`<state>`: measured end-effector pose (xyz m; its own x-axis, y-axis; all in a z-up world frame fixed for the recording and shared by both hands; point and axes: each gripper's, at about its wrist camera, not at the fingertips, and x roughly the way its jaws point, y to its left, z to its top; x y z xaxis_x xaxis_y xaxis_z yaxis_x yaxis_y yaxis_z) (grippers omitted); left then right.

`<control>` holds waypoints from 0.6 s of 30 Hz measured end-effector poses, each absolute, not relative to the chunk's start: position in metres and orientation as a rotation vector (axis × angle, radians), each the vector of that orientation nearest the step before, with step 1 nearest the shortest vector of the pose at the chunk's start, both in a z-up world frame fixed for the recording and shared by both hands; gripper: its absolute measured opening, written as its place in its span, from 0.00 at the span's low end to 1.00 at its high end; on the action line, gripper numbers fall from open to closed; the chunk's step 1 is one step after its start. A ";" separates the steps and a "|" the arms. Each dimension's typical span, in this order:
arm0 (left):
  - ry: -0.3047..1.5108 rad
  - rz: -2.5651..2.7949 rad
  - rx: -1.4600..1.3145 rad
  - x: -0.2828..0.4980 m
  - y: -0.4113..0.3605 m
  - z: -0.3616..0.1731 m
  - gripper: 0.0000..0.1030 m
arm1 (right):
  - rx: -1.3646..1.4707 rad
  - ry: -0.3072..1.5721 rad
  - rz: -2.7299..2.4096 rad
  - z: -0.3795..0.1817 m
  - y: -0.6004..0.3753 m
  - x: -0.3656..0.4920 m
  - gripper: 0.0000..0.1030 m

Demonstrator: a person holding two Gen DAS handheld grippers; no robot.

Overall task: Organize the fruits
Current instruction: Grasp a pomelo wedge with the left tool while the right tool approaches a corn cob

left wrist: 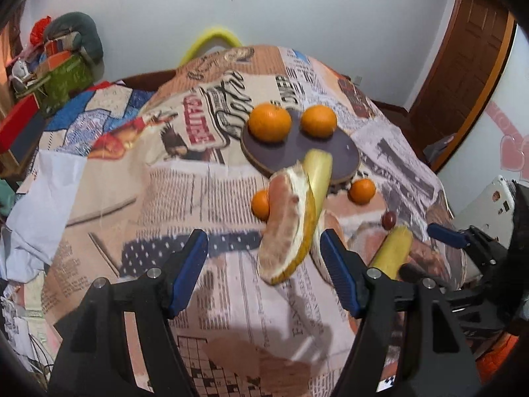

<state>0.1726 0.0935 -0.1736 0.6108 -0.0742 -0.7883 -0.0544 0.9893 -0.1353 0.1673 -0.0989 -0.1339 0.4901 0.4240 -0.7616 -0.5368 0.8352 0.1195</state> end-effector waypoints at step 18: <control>0.978 -0.080 -0.121 0.196 0.068 -0.219 0.59 | -0.153 0.956 0.576 -0.163 -0.106 0.156 0.86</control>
<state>0.1964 0.0679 -0.2194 0.5567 -0.1217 -0.8218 0.0128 0.9903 -0.1380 0.1560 -0.1058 -0.1625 0.4401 0.3959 -0.8060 -0.5271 0.8405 0.1251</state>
